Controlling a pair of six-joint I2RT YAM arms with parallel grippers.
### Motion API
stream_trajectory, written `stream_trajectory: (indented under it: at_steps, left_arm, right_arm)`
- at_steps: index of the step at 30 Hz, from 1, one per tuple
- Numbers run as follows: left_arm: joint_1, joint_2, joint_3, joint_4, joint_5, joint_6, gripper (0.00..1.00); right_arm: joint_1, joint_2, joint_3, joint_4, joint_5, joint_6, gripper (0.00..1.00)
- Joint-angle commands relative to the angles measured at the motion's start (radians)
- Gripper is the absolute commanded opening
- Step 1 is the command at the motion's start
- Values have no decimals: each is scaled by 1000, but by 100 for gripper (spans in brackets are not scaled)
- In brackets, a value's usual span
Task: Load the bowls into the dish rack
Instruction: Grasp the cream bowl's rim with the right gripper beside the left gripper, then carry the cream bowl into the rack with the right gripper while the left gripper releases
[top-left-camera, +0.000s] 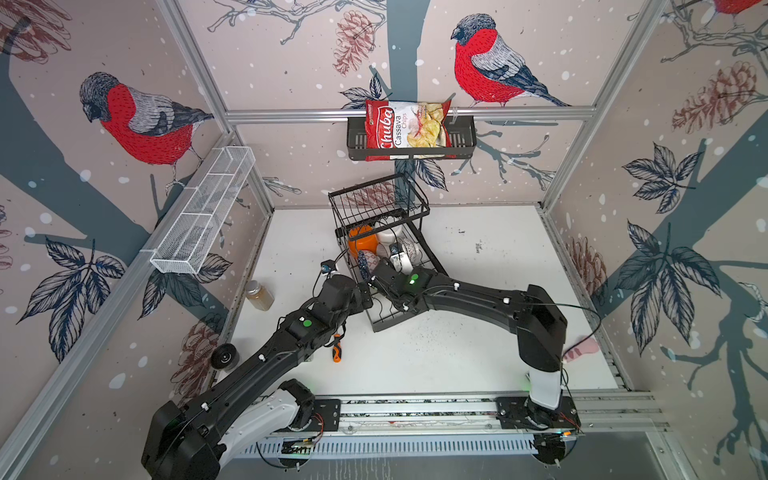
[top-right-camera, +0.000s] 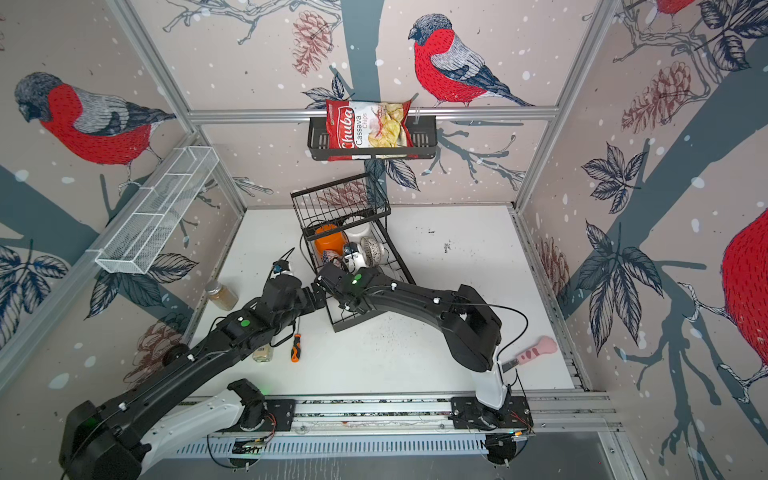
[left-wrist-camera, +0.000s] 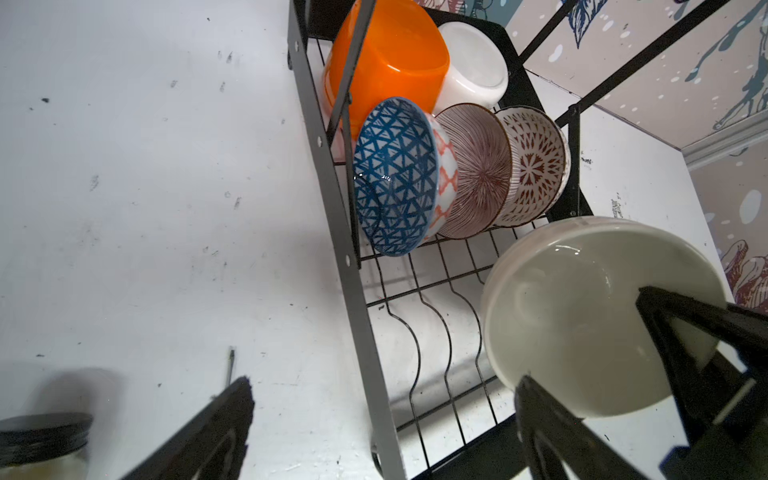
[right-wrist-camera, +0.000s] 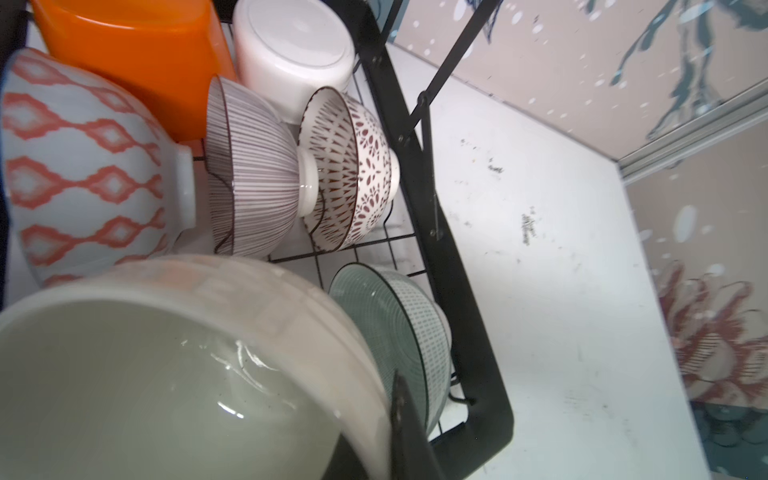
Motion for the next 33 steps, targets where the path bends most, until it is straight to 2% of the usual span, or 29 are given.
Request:
stream_trajectory:
  at_steps: [1, 5, 15, 27, 33]
  left_arm:
    - [25, -29, -8, -32, 12, 22, 97]
    - [59, -60, -12, -57, 17, 34, 97]
    - [149, -111, -2, -87, 33, 77, 97]
    - [233, -90, 9, -68, 91, 127, 97]
    - [252, -74, 8, -53, 106, 141, 97]
  right_arm:
    - [17, 50, 55, -101, 185, 45, 0]
    - [28, 109, 109, -193, 258, 85, 0]
    - [29, 152, 106, -205, 306, 88, 0]
    - [18, 245, 153, -269, 373, 136, 0]
    - [13, 301, 205, -359, 411, 191, 0]
